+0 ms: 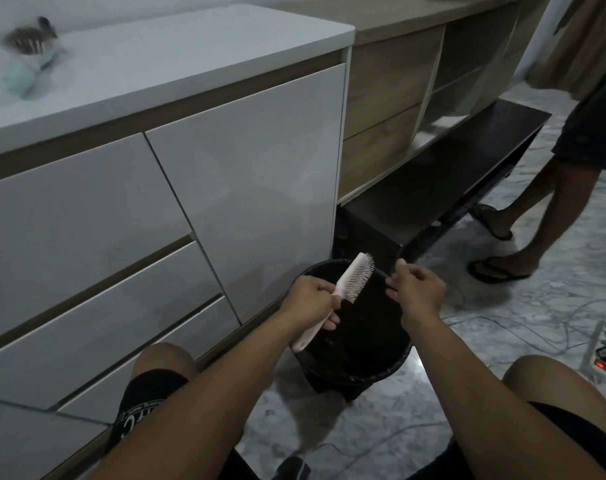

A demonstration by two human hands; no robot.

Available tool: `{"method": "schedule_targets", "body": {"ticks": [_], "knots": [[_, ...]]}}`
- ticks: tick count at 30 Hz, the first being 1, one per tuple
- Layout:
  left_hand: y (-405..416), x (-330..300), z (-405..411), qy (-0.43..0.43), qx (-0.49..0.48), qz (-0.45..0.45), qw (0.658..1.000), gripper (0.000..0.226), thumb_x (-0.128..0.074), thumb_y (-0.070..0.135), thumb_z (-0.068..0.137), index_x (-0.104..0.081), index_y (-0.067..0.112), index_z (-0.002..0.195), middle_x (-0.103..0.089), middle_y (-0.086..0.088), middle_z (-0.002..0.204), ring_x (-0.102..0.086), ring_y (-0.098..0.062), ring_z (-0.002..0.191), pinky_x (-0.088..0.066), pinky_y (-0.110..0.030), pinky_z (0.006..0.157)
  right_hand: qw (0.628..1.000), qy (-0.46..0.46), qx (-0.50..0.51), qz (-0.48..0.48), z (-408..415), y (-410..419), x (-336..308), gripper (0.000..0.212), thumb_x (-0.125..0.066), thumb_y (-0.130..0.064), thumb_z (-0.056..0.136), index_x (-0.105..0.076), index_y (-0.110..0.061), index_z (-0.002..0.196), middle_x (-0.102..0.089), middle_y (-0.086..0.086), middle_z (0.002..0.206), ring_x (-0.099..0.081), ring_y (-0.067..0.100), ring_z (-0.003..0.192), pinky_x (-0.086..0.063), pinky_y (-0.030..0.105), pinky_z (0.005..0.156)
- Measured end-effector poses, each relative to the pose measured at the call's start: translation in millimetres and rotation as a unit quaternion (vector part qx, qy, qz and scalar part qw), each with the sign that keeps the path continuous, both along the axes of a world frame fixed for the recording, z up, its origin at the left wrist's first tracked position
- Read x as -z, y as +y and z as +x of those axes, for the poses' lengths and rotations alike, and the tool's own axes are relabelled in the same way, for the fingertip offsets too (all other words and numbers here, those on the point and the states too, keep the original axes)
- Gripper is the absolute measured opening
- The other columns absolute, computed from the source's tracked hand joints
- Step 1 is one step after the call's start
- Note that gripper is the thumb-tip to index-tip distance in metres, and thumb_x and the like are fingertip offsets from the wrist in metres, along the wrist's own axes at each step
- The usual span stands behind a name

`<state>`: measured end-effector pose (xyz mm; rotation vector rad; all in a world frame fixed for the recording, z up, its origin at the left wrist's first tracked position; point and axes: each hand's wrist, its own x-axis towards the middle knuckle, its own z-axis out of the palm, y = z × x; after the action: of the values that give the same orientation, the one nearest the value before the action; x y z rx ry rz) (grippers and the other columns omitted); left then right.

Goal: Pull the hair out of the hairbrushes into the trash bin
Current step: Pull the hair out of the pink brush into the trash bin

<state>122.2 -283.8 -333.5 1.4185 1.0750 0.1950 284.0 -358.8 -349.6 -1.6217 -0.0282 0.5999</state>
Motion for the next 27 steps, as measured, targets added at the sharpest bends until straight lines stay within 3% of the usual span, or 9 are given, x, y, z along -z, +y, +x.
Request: {"method": "schedule_targets", "body": {"ticks": [4, 6, 8, 10, 15, 19, 21, 24, 27], "knots": [[-1, -7, 0, -0.040, -0.013, -0.046, 0.998, 0.027, -0.051, 0.004, 0.096, -0.057, -0.009, 0.119, -0.066, -0.016, 0.087, -0.068, -0.021, 0.060, -0.056, -0.030, 0.049, 0.983, 0.064, -0.165, 0.052, -11, 0, -9, 0.031, -0.064, -0.016, 0.092, -0.059, -0.015, 0.123, -0.067, 0.007, 0.110, -0.067, 0.021, 0.100, -0.058, 0.042, 0.085], [-3, -10, 0, -0.043, -0.005, -0.053, 0.998, 0.025, -0.049, 0.006, 0.098, -0.058, -0.008, 0.117, -0.066, -0.015, 0.088, -0.067, -0.020, 0.060, -0.055, -0.028, 0.045, 0.977, 0.024, -0.204, 0.060, -18, 0, -9, 0.030, -0.068, -0.008, 0.088, -0.062, -0.015, 0.117, -0.070, 0.006, 0.103, -0.070, 0.018, 0.092, -0.061, 0.039, 0.079], [-4, -11, -1, -0.038, 0.005, -0.052, 0.998, 0.024, -0.048, 0.006, 0.098, -0.059, -0.007, 0.115, -0.066, -0.015, 0.089, -0.067, -0.020, 0.061, -0.054, -0.027, 0.044, 0.982, -0.049, -0.179, 0.019, -17, 1, -7, 0.012, -0.071, -0.004, 0.085, -0.071, -0.012, 0.094, -0.074, 0.012, 0.096, -0.072, 0.017, 0.079, -0.062, 0.034, 0.071], [-3, -9, -3, -0.037, 0.003, -0.059, 0.998, 0.025, -0.047, 0.007, 0.099, -0.059, -0.009, 0.114, -0.065, -0.015, 0.089, -0.066, -0.020, 0.060, -0.054, -0.027, 0.044, 0.985, -0.085, -0.150, -0.011, -14, 1, -5, 0.009, -0.071, -0.003, 0.085, -0.072, -0.011, 0.081, -0.074, 0.015, 0.090, -0.073, 0.018, 0.071, -0.062, 0.032, 0.069], [-2, -4, -4, -0.038, -0.030, -0.088, 0.995, 0.028, -0.044, 0.006, 0.100, -0.056, -0.013, 0.114, -0.065, -0.018, 0.085, -0.065, -0.021, 0.056, -0.054, -0.029, 0.045, 0.978, -0.090, -0.187, -0.002, -21, 0, -16, 0.010, -0.064, -0.011, 0.092, -0.069, -0.004, 0.098, -0.071, 0.011, 0.084, -0.069, 0.016, 0.065, -0.062, 0.029, 0.058], [0, -8, -5, -0.035, -0.031, -0.120, 0.992, 0.028, -0.040, 0.005, 0.100, -0.055, -0.014, 0.114, -0.064, -0.018, 0.078, -0.062, -0.020, 0.050, -0.051, -0.026, 0.042, 0.898, -0.200, -0.391, -0.021, -24, -5, -15, 0.040, -0.069, 0.001, 0.083, -0.069, -0.018, 0.117, -0.061, -0.007, 0.115, -0.065, 0.010, 0.097, -0.059, 0.026, 0.079], [2, -10, -8, -0.028, -0.024, -0.133, 0.990, 0.024, -0.039, 0.005, 0.100, -0.055, -0.010, 0.110, -0.064, -0.017, 0.077, -0.060, -0.019, 0.051, -0.050, -0.024, 0.041, 0.871, -0.254, -0.419, -0.029, -22, -5, -12, 0.031, -0.072, 0.000, 0.082, -0.075, -0.017, 0.108, -0.061, -0.008, 0.114, -0.064, 0.011, 0.100, -0.057, 0.024, 0.083], [4, -9, -12, -0.028, -0.016, -0.156, 0.987, 0.027, -0.038, 0.006, 0.101, -0.054, -0.010, 0.116, -0.064, -0.017, 0.079, -0.058, -0.018, 0.052, -0.049, -0.022, 0.040, 0.893, -0.241, -0.379, -0.022, -22, -2, -11, 0.015, -0.068, 0.002, 0.085, -0.076, -0.008, 0.093, -0.070, 0.001, 0.095, -0.070, 0.021, 0.088, -0.060, 0.023, 0.071], [4, -9, -14, -0.037, -0.020, -0.172, 0.984, 0.030, -0.038, 0.006, 0.101, -0.050, -0.011, 0.122, -0.064, -0.018, 0.082, -0.058, -0.017, 0.053, -0.049, -0.022, 0.040, 0.924, -0.178, -0.340, -0.002, -21, -1, -14, 0.018, -0.061, 0.007, 0.089, -0.072, -0.005, 0.096, -0.070, 0.008, 0.090, -0.067, 0.023, 0.085, -0.058, 0.018, 0.062]]}}
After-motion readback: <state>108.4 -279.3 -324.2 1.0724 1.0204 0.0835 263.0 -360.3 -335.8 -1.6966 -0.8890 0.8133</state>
